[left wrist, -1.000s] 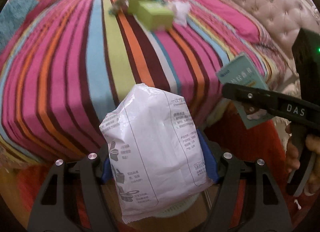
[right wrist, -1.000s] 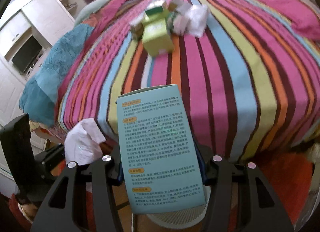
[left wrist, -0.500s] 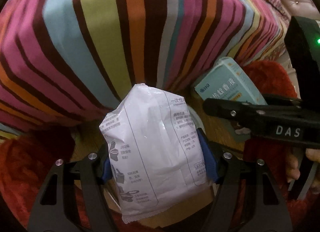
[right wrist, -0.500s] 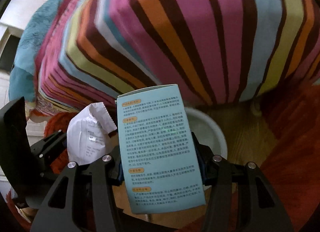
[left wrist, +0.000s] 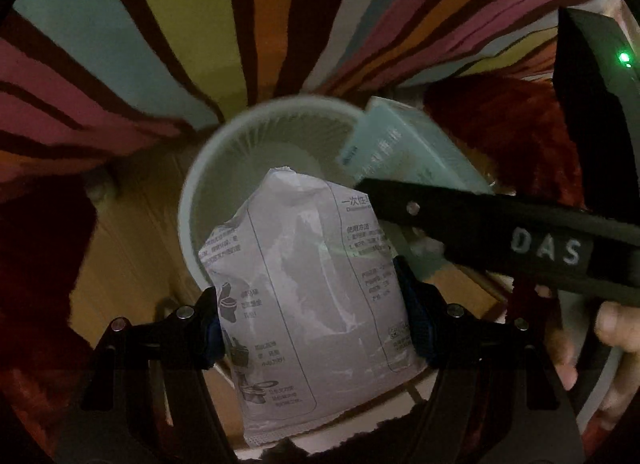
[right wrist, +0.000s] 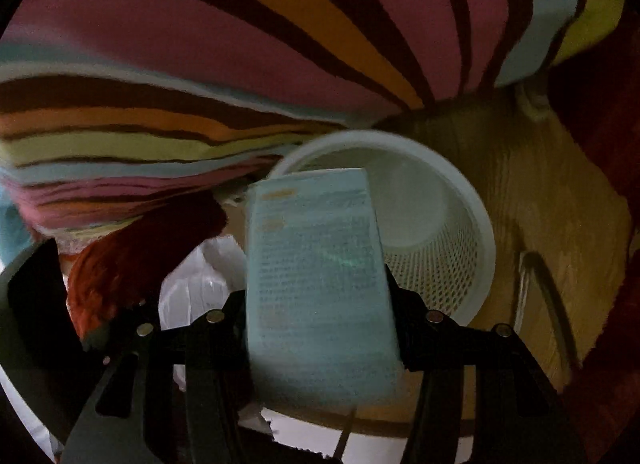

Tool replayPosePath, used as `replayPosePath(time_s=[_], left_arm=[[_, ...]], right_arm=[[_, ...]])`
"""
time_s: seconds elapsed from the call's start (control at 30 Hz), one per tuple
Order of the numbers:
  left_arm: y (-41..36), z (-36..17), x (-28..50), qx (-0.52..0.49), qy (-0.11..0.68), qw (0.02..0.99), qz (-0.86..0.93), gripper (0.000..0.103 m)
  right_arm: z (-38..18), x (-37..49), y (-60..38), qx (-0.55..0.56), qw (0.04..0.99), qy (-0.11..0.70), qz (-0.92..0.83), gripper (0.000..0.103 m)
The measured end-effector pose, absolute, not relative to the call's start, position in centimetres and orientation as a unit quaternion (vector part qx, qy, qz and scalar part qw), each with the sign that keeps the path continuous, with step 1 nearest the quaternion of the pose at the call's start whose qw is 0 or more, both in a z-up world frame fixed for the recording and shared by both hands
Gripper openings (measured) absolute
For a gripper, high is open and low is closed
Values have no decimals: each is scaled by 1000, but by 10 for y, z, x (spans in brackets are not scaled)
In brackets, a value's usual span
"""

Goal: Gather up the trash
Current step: 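Carry the white packet and teal box over the wastebasket and open both tools, then move both tools back toward the boxes on the bed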

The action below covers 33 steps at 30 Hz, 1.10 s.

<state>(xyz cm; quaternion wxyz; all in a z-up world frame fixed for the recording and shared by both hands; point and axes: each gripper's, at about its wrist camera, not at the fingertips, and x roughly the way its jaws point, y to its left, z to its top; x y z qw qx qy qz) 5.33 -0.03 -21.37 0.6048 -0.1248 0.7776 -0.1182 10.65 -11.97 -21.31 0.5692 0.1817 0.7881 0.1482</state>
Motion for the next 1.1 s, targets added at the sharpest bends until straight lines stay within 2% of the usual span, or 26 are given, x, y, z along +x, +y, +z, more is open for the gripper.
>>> replayPosePath(time_s=[0.3,0.33,0.37,0.4,0.5,0.57,0.7,0.73,0.77,1.1], left_arm=[[-7,-247,60,-140,815,554,-96,72],[-6,-250,59,-142,819,549,-89,83],[-4,-252,59,-145,822,544,-82,89],[-2,-254,59,-152,823,542,-78,90],[2,-257,61,-175,821,538,-75,90],[3,-260,61,-176,821,539,-72,90],[1,-254,61,-177,818,542,-75,90],[2,-253,61,-177,817,544,-76,90],[3,-253,61,-177,815,547,-76,90],[12,-223,60,-189,773,602,-73,90]], right_arm=[[-241,105,-118,195,536,812,119,51],[-241,105,-117,194,535,813,121,51],[-242,105,-118,194,536,813,120,52],[-241,106,-119,194,537,812,118,52],[-245,110,-125,199,535,814,108,53],[-247,112,-123,201,535,814,102,61],[-252,113,-125,204,539,811,95,62],[-256,113,-124,204,541,811,92,64],[-256,113,-126,206,542,810,88,73],[-241,113,-134,221,566,790,84,74]])
